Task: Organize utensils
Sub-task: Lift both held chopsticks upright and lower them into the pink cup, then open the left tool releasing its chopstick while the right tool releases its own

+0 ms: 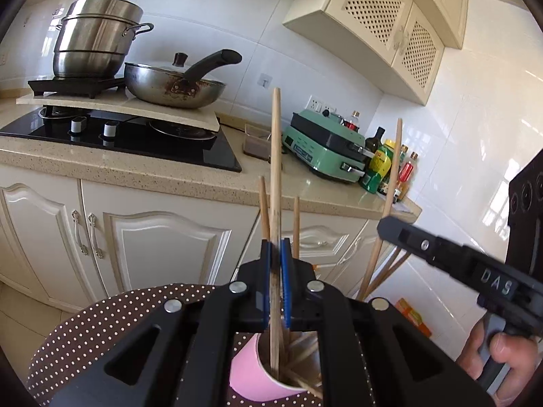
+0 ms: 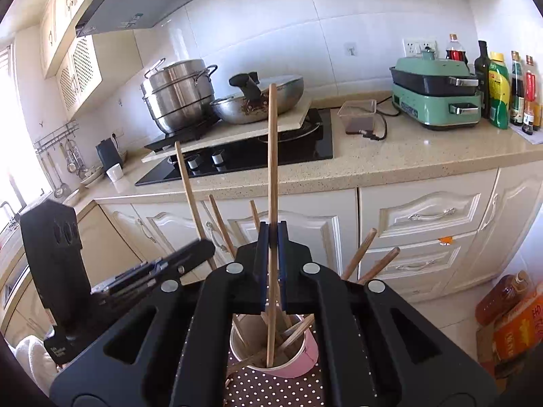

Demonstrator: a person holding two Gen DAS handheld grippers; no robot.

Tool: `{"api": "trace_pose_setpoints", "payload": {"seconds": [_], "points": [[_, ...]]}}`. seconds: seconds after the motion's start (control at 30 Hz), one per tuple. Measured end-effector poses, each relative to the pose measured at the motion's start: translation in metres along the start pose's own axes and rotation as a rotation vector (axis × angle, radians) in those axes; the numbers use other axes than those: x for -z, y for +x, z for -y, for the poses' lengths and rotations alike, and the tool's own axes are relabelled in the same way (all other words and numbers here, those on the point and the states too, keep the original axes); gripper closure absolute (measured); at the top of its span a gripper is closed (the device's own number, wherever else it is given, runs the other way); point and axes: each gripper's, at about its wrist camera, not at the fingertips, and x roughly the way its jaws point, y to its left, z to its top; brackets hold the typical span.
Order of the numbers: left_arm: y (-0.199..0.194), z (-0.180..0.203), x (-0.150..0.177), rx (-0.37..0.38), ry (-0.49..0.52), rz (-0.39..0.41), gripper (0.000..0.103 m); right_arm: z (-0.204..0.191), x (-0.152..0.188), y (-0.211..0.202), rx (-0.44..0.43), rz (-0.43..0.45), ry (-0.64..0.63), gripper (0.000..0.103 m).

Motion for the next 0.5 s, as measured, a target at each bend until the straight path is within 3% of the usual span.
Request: {"api": "trace_pose_setpoints", "payload": {"seconds": [0.3, 0.33, 0.4, 0.5], "points": [[-0.009, 0.004, 0.008, -0.003, 0.017, -0.054, 0.096, -0.006, 0.010, -0.001, 0.020, 0.008, -0.048, 0.098], [-0.010, 0.004, 0.008, -0.002, 0.016, -0.056, 0.094, -0.007, 0.012, -0.001, 0.018, -0.001, -0.052, 0.098], [-0.014, 0.005, 0.009, -0.017, 0.020, -0.058, 0.075, -0.009, 0.017, -0.001, 0.019, -0.015, -0.058, 0.098], [-0.020, 0.006, 0.010, -0.029, 0.027, -0.063, 0.075, -0.013, 0.023, -0.003, 0.017, -0.034, -0.065, 0.097]]}}
